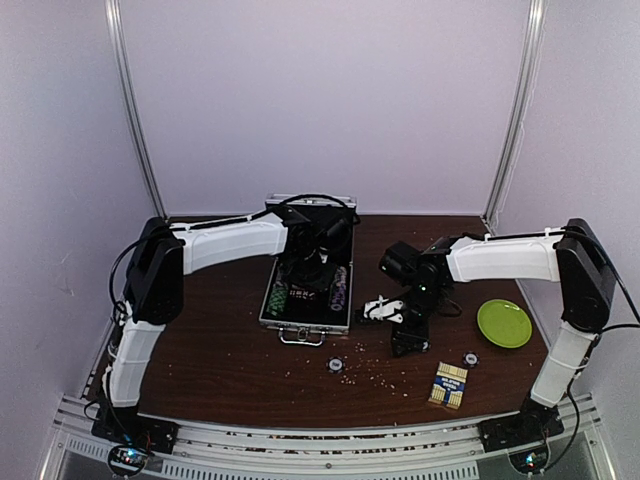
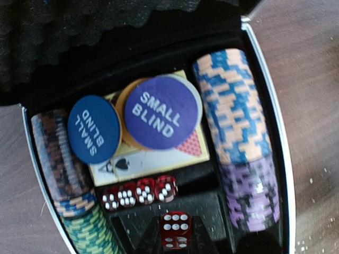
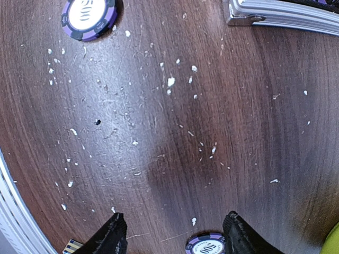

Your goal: Pack up texas hold em set

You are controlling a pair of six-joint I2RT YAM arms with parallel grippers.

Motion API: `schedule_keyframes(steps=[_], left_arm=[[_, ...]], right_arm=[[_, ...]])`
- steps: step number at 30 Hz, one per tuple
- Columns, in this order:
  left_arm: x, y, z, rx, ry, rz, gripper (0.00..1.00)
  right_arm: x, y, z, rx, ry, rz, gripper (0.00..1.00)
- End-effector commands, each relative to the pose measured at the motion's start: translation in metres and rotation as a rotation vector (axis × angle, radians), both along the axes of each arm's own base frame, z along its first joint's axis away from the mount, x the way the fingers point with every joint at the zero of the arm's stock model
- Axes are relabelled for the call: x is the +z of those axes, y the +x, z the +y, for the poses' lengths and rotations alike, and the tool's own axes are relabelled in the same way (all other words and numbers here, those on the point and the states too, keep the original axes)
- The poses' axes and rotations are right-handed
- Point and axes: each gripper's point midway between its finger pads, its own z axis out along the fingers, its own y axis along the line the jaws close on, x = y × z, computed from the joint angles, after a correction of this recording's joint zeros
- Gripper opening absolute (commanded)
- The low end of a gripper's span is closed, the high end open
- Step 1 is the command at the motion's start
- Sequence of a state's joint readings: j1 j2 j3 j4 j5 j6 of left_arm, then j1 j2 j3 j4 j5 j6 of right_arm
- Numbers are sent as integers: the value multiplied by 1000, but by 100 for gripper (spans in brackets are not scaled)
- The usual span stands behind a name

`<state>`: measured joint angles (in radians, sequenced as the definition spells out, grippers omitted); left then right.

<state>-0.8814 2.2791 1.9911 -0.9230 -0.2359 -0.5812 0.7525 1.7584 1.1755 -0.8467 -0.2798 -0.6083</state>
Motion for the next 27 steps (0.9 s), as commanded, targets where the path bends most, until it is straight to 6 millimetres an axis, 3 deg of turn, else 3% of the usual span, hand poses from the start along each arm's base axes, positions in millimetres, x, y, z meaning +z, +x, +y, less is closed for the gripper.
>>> schedule_keyframes(steps=[1,13,22,27], left_arm=[[-9,15,-12,-8,-37,-12,9],[-38,24,-20,-3,-61,34,9],[-43,22,-9,12,-29,35,10],[-40,22,-4,20,-11,28,18]], right_arm=[[6,3,2,19,0,-21,62],[0,3,1,18,-16,-14,62],[0,3,0,20,-21,-10,62],[-1,2,-1,20,-24,-8,62]])
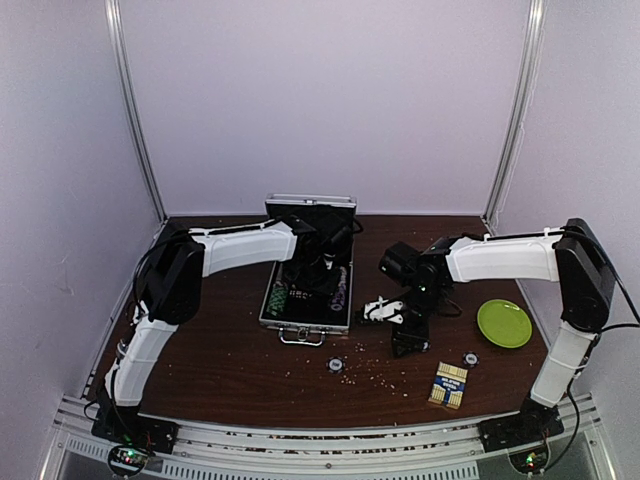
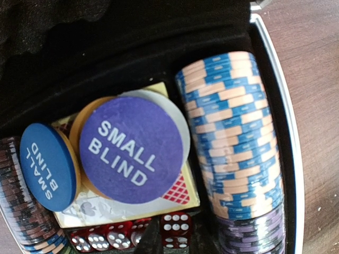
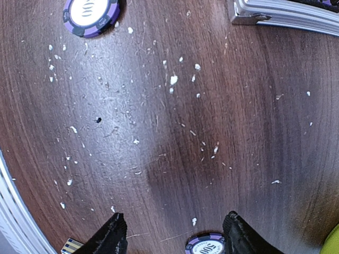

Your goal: Pack up texas hold em set

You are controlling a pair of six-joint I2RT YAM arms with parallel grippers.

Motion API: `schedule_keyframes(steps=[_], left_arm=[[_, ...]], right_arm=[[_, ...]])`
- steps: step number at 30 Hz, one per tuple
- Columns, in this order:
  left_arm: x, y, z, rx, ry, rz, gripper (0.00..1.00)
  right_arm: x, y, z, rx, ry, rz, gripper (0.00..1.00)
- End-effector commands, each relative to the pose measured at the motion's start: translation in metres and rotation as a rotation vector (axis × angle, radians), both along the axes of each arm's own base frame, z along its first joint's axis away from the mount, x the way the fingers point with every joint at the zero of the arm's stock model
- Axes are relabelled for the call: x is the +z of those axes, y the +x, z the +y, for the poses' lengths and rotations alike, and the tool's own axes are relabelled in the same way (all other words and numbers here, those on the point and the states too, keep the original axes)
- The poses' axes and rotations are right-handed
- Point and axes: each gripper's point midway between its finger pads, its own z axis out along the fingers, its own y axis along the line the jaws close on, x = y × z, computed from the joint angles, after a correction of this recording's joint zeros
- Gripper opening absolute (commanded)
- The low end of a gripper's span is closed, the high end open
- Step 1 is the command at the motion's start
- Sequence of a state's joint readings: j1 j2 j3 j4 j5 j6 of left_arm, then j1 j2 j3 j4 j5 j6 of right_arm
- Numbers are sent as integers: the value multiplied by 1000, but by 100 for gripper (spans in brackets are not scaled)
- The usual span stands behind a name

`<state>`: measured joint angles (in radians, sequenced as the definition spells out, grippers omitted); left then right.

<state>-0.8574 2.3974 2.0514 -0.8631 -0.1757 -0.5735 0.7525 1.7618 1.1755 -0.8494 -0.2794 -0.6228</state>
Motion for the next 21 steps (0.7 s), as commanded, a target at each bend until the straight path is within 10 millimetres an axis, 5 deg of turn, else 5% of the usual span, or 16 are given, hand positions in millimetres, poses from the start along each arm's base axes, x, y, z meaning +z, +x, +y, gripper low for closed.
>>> schedule_keyframes(steps=[1,14,21], left_arm=[[-1,5,10,27,24,-14,18],[29,8,9,28,-11,-65,24],[37,10,-1,8,-60,-85,19]], right_arm=[[1,3,0,7,-19,-8,62],[0,2,1,9,-21,-5,63],[0,2,0,7,-24,-5,63]])
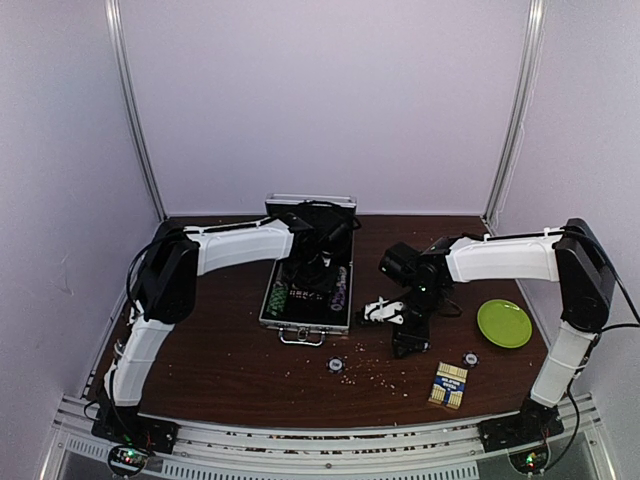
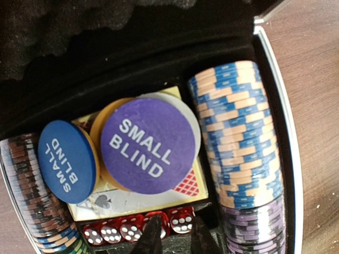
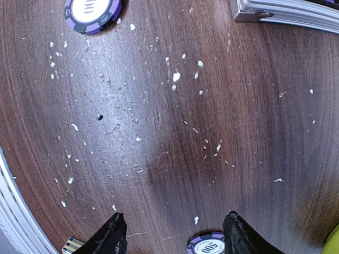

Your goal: Pack up texas hold em set

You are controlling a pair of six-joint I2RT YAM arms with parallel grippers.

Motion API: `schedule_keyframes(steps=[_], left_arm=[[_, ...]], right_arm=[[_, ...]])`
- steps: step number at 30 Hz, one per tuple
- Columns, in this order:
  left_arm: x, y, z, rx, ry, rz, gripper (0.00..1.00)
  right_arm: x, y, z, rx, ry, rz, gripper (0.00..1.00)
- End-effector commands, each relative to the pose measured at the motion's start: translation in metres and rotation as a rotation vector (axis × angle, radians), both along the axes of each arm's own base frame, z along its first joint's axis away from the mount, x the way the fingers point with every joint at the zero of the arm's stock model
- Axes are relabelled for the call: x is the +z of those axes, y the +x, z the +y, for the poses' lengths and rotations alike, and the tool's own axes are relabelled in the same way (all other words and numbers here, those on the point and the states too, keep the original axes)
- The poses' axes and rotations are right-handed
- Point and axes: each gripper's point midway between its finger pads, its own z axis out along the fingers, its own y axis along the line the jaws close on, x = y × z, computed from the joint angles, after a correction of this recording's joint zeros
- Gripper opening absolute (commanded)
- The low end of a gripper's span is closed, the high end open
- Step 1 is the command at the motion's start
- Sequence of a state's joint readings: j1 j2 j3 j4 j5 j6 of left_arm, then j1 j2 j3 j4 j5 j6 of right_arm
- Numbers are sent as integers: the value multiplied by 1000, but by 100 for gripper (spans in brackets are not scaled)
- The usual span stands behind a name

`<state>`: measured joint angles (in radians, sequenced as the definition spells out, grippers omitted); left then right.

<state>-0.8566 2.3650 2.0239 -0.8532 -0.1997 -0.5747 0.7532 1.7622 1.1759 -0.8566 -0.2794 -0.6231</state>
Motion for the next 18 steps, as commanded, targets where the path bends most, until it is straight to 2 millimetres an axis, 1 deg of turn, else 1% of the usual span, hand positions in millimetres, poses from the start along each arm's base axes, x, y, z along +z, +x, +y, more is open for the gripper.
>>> schedule_keyframes(steps=[1,5,8,13,18], left_arm=[[27,8,-8,-10,-72,-55,17],[24,5,-15,-31,-99,-41,8],[19,3,-18,-43,-107,-26,4],[9,2,-24,-57,-117,-4,3],[3,5,-20,-49,-105,0,3]], right_arm=[[0,3,1,7,-19,-10,63],[-1,3,1,7,-21,-7,63],[-1,3,1,7,-23,-6,63],[-1,3,0,6,-25,-5,63],[-2,3,0,6,-29,-4,63]])
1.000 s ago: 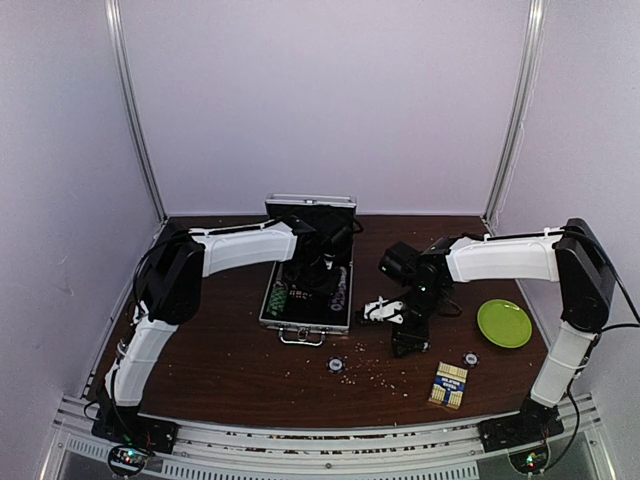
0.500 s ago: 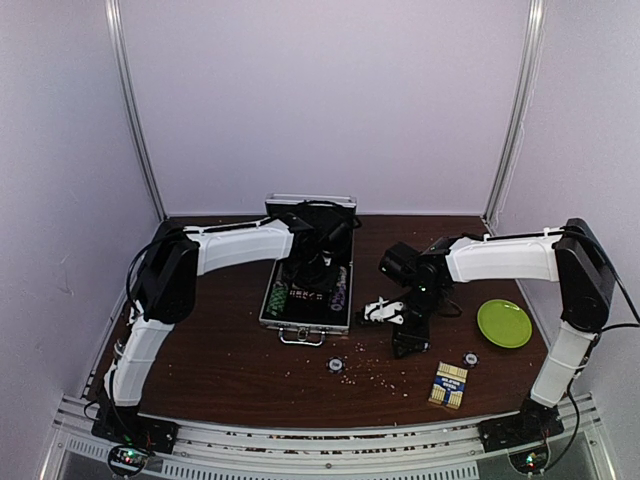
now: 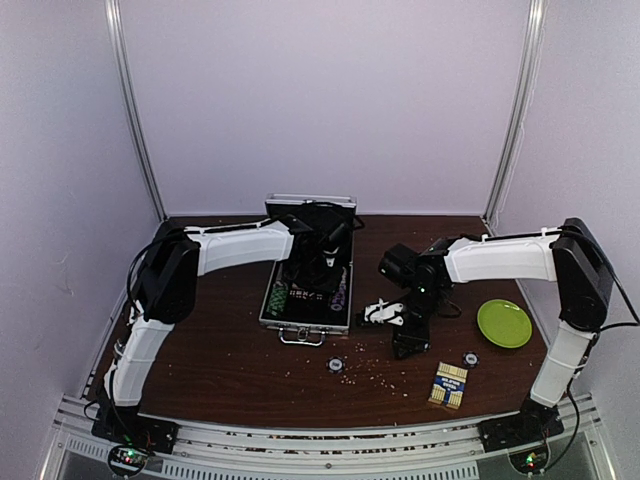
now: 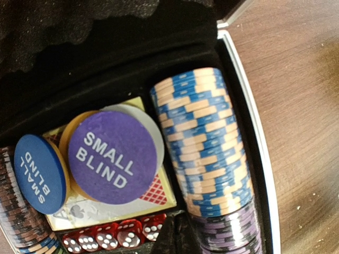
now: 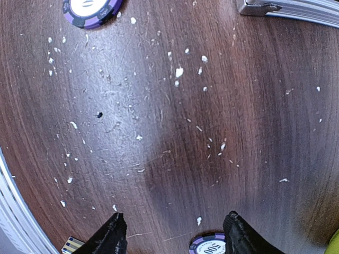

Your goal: Pack up texas hold em set

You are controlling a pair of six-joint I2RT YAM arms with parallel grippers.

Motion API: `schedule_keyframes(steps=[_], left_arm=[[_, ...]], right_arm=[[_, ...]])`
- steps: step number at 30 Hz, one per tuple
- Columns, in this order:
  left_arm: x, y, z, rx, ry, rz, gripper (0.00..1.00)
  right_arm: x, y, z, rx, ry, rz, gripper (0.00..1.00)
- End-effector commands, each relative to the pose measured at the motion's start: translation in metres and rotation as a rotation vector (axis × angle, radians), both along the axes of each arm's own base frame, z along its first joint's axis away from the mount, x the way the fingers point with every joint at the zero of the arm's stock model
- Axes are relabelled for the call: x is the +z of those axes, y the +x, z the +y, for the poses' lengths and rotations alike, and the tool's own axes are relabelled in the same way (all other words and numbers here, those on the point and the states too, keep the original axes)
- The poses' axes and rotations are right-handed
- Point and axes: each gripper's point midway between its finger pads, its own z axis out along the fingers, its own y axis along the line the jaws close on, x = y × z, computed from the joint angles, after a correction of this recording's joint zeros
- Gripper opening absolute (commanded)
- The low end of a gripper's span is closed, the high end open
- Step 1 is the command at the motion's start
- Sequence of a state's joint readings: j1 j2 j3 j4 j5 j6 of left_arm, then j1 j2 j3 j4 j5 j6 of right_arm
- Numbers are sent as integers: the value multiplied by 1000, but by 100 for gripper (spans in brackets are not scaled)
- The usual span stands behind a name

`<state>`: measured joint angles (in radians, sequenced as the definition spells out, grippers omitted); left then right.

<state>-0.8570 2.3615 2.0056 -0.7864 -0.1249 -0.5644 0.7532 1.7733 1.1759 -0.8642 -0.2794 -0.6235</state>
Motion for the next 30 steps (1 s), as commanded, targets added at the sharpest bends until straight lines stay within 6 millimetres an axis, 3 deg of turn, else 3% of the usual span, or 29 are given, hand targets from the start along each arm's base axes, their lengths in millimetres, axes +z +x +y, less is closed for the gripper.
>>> schedule_keyframes(steps=[1,14,22,30], left_arm=[[2,7,-1,-7,-19,-14,3],[-5,5,14,4,32,0,3],[7,3,-3,-40,-64,-10,3],[-12,1,6,-27,3,23,2]], right_arm=[[2,5,1,6,-15,-17,63],[0,4,2,9,-20,-9,63],[-1,3,2,14,-22,-7,63],[-1,3,2,14,-27,-5,64]])
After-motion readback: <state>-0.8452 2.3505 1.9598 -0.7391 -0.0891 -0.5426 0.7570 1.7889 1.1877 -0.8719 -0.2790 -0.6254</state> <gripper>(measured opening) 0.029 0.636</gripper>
